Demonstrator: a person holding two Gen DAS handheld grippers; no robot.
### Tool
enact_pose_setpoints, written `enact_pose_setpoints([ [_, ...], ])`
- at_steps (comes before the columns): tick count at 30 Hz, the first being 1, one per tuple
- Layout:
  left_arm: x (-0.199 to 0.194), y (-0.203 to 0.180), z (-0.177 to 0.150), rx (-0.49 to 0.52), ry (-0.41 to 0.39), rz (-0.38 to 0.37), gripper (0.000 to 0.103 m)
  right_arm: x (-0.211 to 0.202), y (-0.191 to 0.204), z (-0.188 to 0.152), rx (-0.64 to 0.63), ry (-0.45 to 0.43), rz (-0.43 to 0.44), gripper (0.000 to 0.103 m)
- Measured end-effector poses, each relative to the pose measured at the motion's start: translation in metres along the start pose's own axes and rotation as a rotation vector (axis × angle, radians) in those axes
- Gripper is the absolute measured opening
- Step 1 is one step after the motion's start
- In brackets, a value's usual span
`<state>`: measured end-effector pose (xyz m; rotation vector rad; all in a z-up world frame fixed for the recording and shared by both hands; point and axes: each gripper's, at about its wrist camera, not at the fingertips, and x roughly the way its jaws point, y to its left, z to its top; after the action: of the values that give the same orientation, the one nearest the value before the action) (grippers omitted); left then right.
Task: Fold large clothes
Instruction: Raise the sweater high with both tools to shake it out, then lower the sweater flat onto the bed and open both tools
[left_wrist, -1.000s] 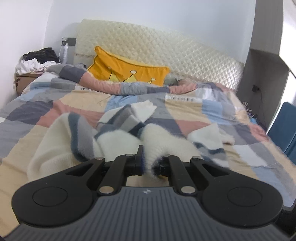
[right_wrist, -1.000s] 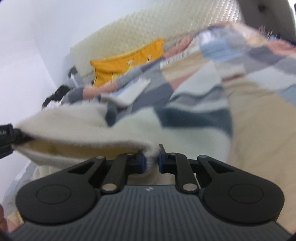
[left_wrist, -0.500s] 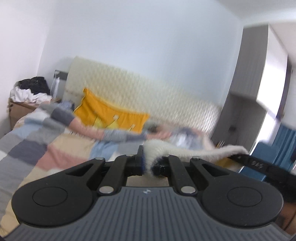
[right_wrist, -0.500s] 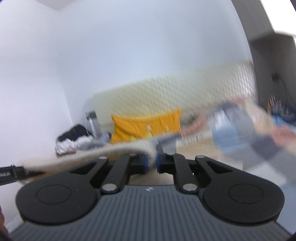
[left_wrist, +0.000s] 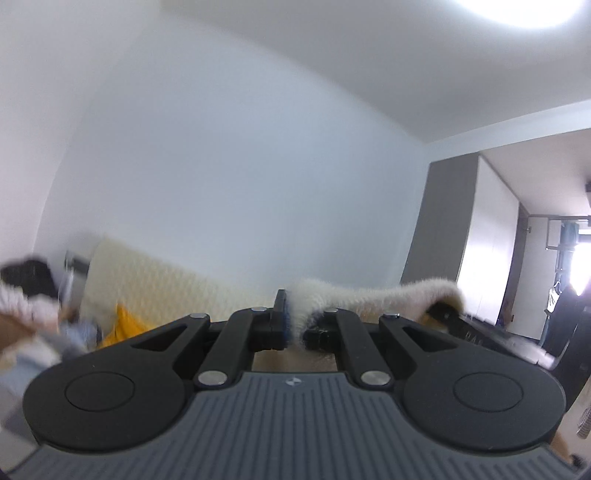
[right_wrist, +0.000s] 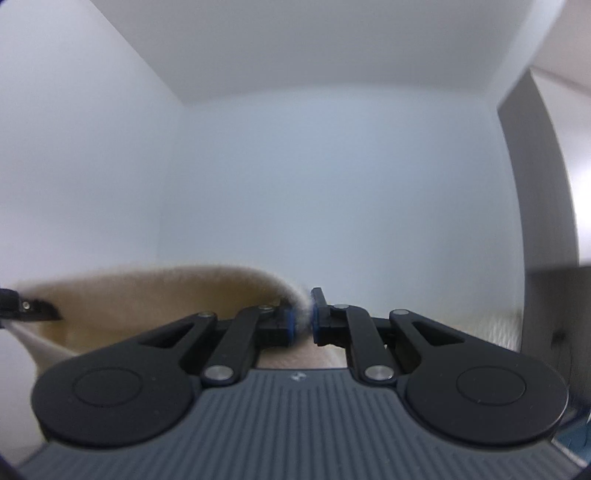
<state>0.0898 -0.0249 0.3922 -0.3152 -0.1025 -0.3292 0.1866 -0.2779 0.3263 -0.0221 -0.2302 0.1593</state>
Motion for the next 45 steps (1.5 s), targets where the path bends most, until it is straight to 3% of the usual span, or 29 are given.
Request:
enact_pose_setpoints([
  [3, -0.016, -0.014, 0.024, 0.026, -0.042, -0.018, 0.008, -0.009, -0.001, 0.033, -0.016, -0.049, 0.005, 0.012],
  [7, -0.017, -0.015, 0.026, -0.048, -0.035, -0.034, 0.008, -0.022, 0.001, 0.053, -0.023, -0.044, 0.015, 0.012],
  [10, 0.002, -0.006, 0.005, -0.042, 0.017, -0.001, 0.008, -0.009, -0.001, 0.041, -0.026, 0.013, 0.005, 0.012],
  [14, 0.047, 0.026, -0.037, -0.058, 0.117, 0.055, 0.008, 0.028, -0.006, -0.008, -0.007, 0.132, -0.005, 0.012],
  [21, 0.153, 0.107, -0.117, -0.019, 0.249, 0.198, 0.008, 0.124, -0.001, -0.108, -0.041, 0.313, 0.012, 0.012],
  [26, 0.251, 0.189, -0.198, -0.055, 0.299, 0.257, 0.008, 0.215, 0.003, -0.196, 0.036, 0.385, 0.004, 0.012],
  [30, 0.349, 0.282, -0.294, -0.106, 0.360, 0.296, 0.008, 0.283, 0.001, -0.295, 0.097, 0.427, -0.035, 0.012],
  [34, 0.426, 0.349, -0.389, -0.051, 0.413, 0.304, 0.008, 0.323, 0.013, -0.388, 0.141, 0.483, -0.061, 0.012],
  [40, 0.500, 0.425, -0.528, -0.070, 0.573, 0.310, 0.008, 0.381, 0.000, -0.532, 0.223, 0.619, -0.075, 0.012],
  [45, 0.534, 0.456, -0.597, -0.047, 0.701, 0.292, 0.008, 0.400, 0.002, -0.623, 0.217, 0.734, -0.058, 0.013],
])
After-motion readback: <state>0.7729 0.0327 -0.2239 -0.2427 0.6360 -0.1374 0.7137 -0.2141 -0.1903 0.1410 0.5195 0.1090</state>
